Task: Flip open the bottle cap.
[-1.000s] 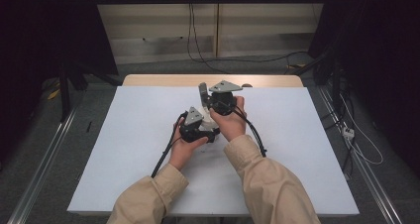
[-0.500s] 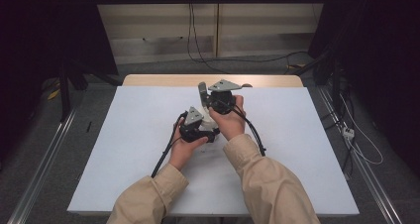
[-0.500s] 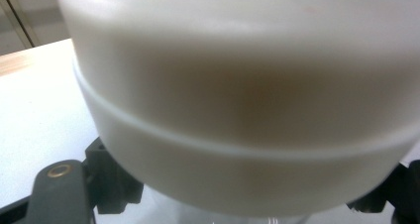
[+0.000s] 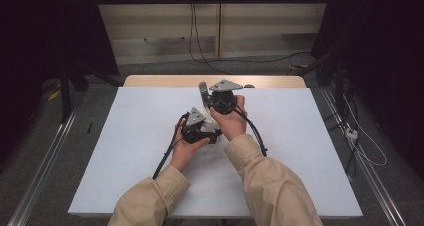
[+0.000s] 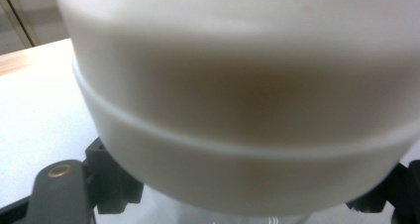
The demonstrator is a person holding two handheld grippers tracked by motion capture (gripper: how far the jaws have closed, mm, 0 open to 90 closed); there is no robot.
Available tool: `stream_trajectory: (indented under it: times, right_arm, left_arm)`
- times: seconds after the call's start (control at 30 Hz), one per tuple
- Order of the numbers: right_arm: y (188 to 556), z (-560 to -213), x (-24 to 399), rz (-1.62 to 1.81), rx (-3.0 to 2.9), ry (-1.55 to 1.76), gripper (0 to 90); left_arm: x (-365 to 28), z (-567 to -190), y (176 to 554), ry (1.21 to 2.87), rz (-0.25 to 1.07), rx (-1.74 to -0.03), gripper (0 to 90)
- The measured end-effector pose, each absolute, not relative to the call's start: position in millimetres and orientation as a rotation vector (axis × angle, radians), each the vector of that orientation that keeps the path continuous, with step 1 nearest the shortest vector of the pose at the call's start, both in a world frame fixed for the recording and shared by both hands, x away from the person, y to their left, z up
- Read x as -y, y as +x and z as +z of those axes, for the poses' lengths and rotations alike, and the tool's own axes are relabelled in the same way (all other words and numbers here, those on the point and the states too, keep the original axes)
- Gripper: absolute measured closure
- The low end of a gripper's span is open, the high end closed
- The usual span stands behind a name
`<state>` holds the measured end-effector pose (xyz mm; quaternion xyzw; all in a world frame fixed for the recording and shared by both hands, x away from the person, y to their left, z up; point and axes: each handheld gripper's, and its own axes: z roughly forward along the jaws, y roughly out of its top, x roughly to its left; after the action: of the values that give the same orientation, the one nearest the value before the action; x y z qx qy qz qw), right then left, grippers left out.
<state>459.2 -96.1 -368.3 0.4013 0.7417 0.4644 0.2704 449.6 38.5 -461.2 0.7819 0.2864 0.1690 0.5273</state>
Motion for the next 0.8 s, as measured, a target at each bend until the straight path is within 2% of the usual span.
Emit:
stream_trajectory:
  times: [0.8]
  right_arm:
    - [467.4, -371.2, 90.9, 1.243, -2.011, 1.093, 90.0]
  left_arm:
    - [-40.0, -461.1, 450.8, 1.872, 0.377, -0.675, 18.6]
